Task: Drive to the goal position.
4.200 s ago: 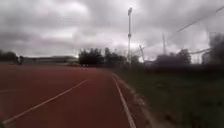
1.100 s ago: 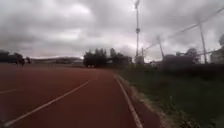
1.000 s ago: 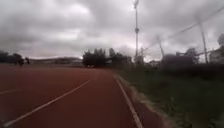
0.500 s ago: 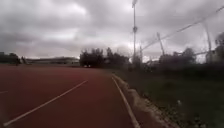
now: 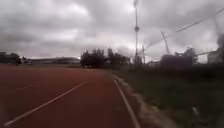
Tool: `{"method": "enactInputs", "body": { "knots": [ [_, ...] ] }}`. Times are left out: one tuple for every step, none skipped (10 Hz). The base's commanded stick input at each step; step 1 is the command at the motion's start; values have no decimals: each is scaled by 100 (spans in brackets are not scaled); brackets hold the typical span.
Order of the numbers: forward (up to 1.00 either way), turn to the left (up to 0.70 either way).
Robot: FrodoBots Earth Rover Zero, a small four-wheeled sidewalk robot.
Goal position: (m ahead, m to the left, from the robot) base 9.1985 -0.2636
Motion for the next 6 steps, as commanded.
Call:
{"method": "enactInputs", "body": {
  "knots": [
    [70,0],
    [70,0],
    [70,0],
    [70,0],
    [70,0],
    [70,0]
  ]
}}
